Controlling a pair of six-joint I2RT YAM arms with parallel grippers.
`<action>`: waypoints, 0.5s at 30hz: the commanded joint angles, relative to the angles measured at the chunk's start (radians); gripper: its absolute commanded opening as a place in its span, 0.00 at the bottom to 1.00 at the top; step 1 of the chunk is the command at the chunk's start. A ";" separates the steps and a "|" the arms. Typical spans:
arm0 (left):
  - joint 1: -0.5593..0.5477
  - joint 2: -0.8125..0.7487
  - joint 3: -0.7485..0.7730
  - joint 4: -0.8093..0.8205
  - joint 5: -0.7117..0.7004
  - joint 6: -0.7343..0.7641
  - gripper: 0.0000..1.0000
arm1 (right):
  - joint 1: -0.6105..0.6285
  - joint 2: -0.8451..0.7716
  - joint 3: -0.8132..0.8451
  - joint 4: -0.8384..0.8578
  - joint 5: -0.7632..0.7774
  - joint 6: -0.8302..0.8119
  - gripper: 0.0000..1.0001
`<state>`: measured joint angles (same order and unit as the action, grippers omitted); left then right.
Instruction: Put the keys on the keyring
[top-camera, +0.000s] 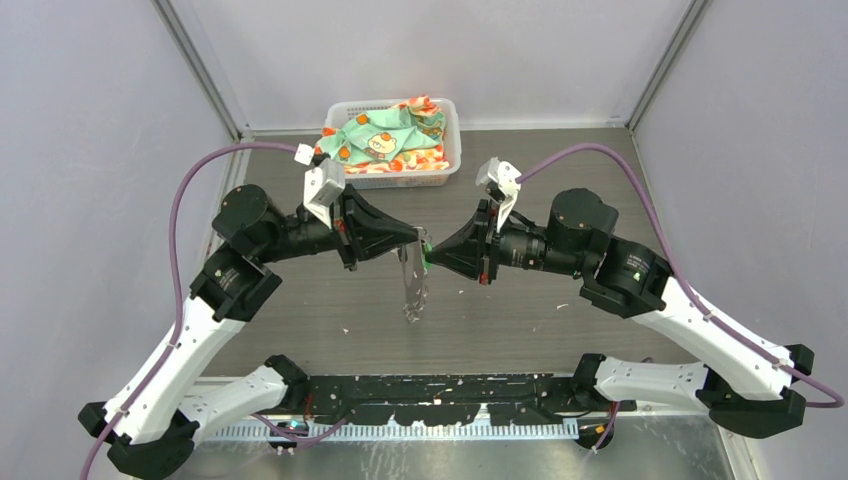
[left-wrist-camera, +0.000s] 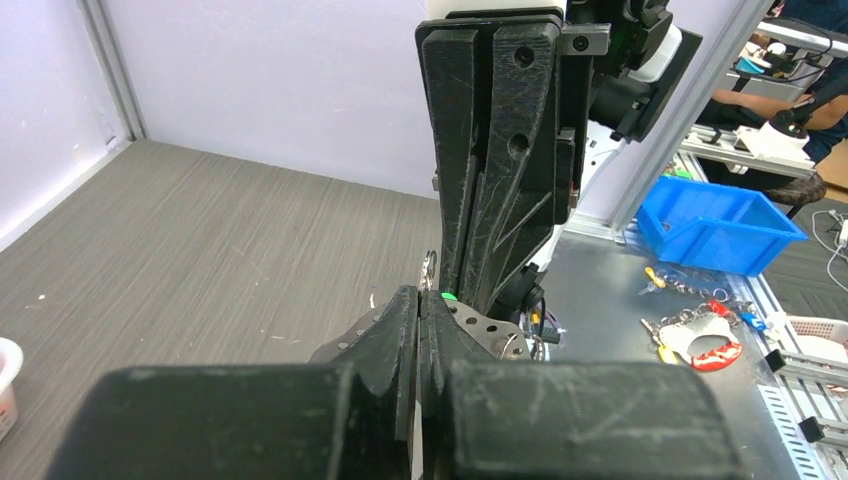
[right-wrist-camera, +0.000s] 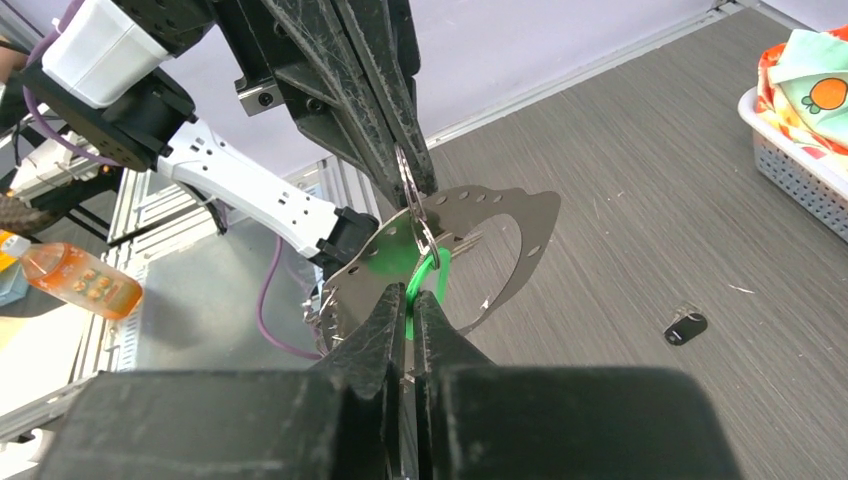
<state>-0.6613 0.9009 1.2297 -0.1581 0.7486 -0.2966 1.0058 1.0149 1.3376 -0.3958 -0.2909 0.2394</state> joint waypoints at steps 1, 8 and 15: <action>-0.003 -0.022 0.016 0.052 -0.023 0.030 0.00 | 0.000 0.010 0.045 -0.065 -0.060 0.004 0.03; -0.003 -0.016 0.025 0.042 0.018 0.038 0.00 | 0.000 0.038 0.135 -0.189 -0.046 -0.040 0.25; -0.003 -0.015 0.023 0.021 0.113 0.046 0.00 | 0.000 0.031 0.271 -0.221 0.013 -0.126 0.58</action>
<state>-0.6628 0.9009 1.2297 -0.1745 0.7952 -0.2676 1.0058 1.0691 1.5200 -0.6239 -0.3035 0.1738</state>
